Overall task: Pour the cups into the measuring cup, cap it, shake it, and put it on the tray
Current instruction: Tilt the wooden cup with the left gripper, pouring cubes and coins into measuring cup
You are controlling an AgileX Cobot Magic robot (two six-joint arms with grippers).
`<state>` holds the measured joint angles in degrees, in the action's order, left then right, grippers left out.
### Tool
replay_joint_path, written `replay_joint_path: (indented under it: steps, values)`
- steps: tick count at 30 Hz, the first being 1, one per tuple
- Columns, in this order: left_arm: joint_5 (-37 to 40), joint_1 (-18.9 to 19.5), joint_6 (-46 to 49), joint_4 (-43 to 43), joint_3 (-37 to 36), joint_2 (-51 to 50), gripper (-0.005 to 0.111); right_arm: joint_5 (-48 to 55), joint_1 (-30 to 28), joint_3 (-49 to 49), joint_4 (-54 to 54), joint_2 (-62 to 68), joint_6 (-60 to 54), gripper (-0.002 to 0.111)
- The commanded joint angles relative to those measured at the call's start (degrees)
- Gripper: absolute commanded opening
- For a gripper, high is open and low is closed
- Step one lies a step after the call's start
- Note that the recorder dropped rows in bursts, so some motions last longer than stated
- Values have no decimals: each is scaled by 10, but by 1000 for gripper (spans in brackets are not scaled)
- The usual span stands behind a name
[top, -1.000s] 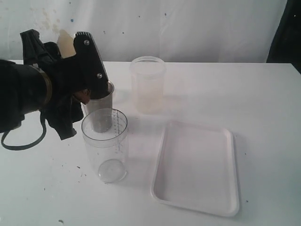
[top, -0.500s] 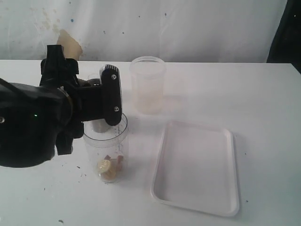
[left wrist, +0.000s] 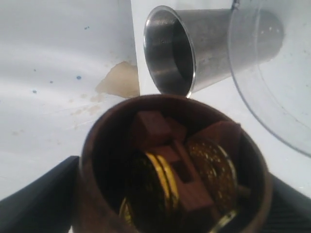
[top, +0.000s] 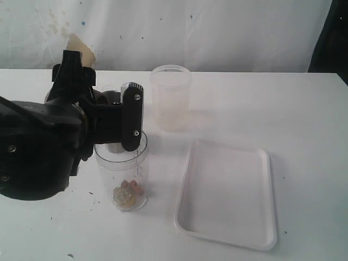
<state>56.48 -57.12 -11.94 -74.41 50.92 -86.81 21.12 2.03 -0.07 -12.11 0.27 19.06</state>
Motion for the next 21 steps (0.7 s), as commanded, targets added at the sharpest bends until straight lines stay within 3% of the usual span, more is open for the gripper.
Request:
replay_joint_path:
  steps: [1, 21]
  values:
    - [20, -27, 19, -33, 6, 2, 0, -2, 3, 1, -3, -3, 2, 0]
    - [33, -64, 149, -101, 6, 1, 0, -2, 3, 1, -3, -3, 2, 0]
